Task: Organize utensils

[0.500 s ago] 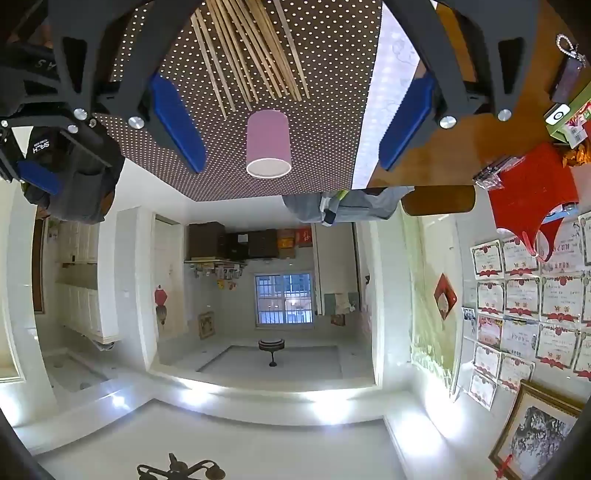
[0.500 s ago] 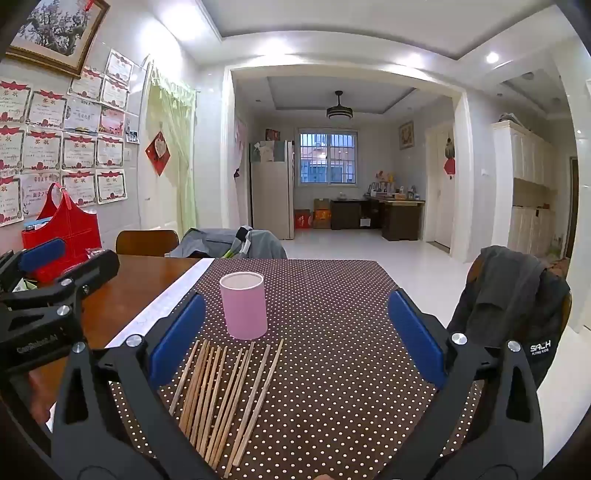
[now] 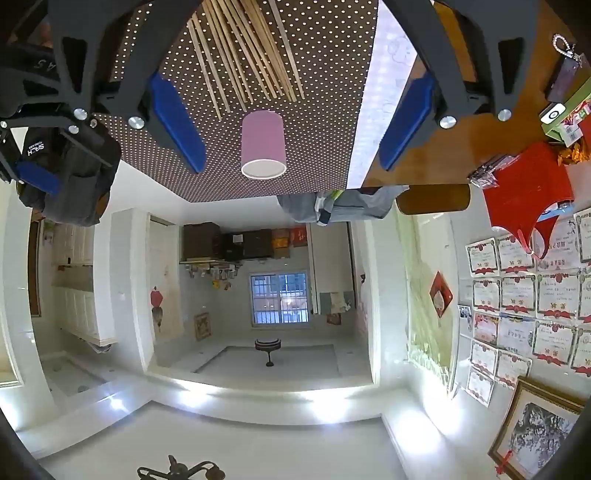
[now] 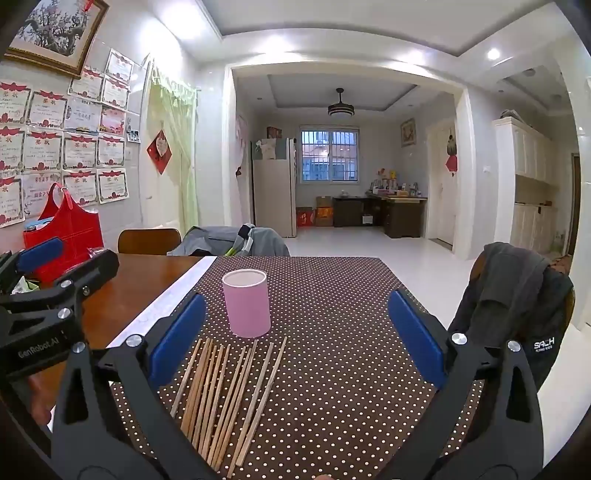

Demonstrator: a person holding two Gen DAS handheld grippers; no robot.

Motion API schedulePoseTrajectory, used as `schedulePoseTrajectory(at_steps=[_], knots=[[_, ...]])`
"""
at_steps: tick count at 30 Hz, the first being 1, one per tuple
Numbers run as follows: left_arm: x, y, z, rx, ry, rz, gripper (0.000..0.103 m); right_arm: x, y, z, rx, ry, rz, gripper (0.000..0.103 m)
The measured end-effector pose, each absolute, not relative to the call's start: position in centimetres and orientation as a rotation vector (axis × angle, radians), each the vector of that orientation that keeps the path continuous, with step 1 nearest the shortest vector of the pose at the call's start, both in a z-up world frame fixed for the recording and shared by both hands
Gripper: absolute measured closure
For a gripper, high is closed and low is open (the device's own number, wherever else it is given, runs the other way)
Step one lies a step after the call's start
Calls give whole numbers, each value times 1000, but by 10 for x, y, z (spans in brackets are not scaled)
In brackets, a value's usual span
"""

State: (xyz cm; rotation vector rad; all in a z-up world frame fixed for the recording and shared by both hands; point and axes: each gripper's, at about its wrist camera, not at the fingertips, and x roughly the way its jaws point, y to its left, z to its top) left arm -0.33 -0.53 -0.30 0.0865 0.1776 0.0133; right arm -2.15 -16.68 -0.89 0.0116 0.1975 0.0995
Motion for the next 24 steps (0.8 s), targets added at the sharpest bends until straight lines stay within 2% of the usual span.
schedulePoseTrajectory(at_steps=[24], knots=[[13, -4, -13, 57, 205, -10, 10, -13, -168, -15, 12, 216, 91, 6]])
